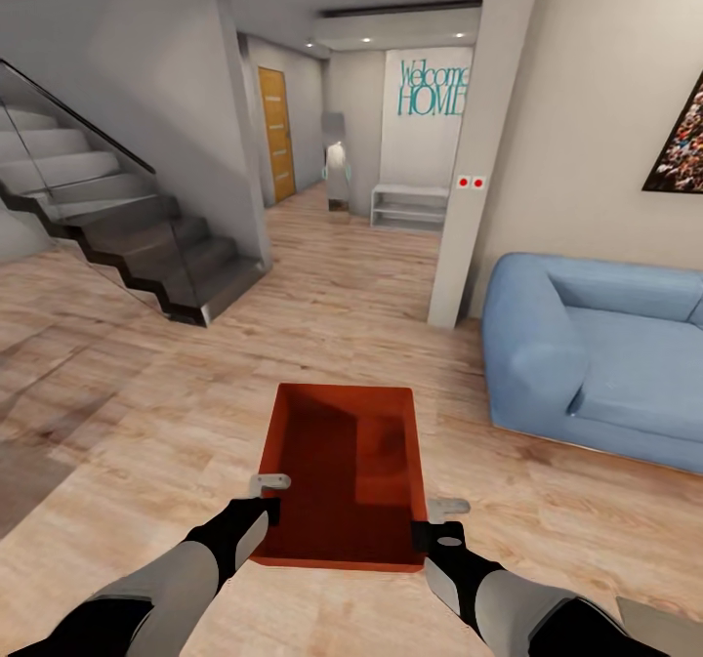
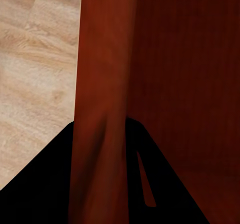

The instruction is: Move the two storage containers from the living room to the garage. In the garage, place one container on the floor and stack the other container on top of it (either order is fine).

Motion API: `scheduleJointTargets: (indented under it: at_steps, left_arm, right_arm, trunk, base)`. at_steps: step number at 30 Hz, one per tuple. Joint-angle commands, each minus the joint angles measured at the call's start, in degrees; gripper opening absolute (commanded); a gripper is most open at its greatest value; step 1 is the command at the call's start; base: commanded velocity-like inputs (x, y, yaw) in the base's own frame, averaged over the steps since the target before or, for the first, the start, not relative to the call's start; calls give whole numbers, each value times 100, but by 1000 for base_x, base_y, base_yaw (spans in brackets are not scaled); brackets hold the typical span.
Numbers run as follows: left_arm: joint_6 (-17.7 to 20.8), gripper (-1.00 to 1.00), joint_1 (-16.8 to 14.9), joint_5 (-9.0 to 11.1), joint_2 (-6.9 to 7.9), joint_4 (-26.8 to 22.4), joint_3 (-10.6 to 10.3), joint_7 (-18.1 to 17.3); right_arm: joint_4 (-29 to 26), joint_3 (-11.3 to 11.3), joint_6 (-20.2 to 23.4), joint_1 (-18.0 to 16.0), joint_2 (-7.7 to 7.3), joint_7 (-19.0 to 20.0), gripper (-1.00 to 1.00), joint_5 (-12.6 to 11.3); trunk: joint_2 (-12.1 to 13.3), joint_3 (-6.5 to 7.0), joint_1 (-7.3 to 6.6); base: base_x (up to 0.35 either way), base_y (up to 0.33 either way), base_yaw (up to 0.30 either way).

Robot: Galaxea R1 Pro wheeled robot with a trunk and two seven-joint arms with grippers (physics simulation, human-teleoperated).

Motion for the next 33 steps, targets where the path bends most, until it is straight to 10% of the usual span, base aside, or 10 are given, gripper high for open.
scheduleJointTargets:
  at_steps: [1,33]
  left_arm:
    - [37,-100,2,74,-2,10,-55,33]
    - [37,-100,2,74,-2,3,-55,31]
  right_arm:
    - [-60,-23,-22,-8,3,-19,-100,18]
    - [-60,-23,-22,-8,3,-19,-100,18]
  trunk:
    - [-11,-11,6]
    - [-11,-11,6]
  base:
    - [323,0,0]
    - [323,0,0]
